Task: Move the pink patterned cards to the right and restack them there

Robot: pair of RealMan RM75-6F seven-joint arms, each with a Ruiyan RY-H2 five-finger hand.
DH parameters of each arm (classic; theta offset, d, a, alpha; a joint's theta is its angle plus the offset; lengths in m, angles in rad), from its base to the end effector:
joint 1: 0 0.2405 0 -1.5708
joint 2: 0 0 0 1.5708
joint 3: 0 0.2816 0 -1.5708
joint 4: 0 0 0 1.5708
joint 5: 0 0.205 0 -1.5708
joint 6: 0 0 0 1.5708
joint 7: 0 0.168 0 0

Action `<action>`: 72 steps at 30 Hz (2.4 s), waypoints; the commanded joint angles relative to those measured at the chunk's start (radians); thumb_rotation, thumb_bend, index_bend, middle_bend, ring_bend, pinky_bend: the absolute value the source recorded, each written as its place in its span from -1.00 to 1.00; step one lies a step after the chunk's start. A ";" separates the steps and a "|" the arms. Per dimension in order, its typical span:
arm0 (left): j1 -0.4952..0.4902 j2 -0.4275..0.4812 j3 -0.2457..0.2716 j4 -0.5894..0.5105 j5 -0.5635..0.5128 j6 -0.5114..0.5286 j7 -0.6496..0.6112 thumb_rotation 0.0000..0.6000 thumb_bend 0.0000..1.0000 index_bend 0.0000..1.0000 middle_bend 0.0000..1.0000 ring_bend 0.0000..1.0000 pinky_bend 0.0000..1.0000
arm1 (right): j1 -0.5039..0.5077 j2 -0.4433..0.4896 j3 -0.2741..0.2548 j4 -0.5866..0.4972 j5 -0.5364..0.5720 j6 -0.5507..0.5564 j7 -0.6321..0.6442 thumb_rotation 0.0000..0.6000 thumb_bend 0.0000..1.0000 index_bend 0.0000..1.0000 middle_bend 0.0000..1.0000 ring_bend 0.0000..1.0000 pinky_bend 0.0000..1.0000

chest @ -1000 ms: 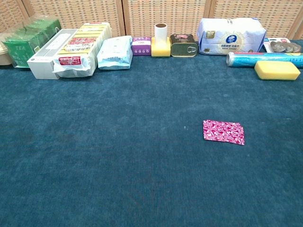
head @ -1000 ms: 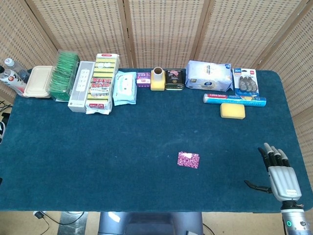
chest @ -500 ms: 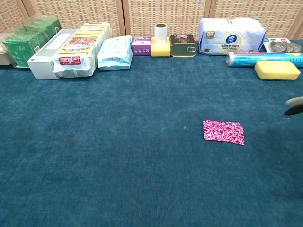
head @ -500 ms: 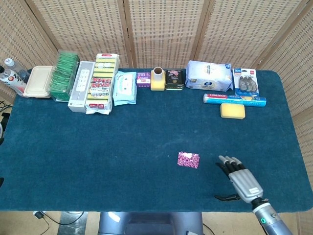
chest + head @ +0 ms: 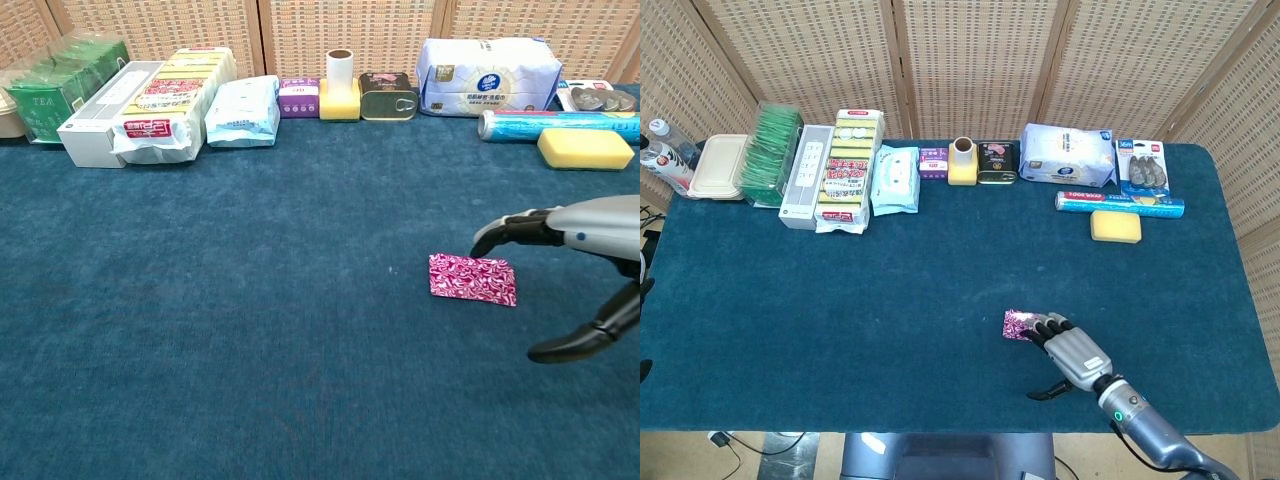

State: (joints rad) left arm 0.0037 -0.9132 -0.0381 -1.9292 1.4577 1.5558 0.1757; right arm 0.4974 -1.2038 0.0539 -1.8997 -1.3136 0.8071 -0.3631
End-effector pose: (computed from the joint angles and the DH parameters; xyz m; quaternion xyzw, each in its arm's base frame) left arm -0.2988 0.1733 0.2251 -0.5703 -0.3876 -0.3497 0.6342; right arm -0.2027 -0.2627 0.0281 0.8096 -0.4105 0.2723 0.3192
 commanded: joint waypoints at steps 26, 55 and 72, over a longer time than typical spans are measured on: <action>-0.023 0.012 -0.008 0.004 -0.037 -0.043 -0.024 1.00 -0.78 -1.00 -1.00 -1.00 -0.83 | 0.201 -0.046 -0.012 0.138 0.199 -0.206 0.106 -0.13 -0.98 -0.74 -0.75 -0.75 -0.65; -0.032 0.007 -0.004 0.002 -0.047 -0.054 -0.016 1.00 -0.78 -1.00 -1.00 -1.00 -0.83 | 0.323 -0.150 0.017 0.295 0.366 -0.182 0.118 -0.13 -0.98 -0.74 -0.75 -0.75 -0.65; -0.032 0.007 -0.002 0.003 -0.042 -0.051 -0.019 1.00 -0.78 -1.00 -1.00 -1.00 -0.83 | 0.482 -0.215 0.061 0.367 0.640 -0.191 0.080 -0.12 -0.98 -0.74 -0.76 -0.75 -0.65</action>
State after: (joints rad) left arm -0.0282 -0.9065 -0.0398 -1.9265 1.4155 1.5042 0.1570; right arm 0.9754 -1.4253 0.1133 -1.5220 -0.6769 0.6113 -0.2810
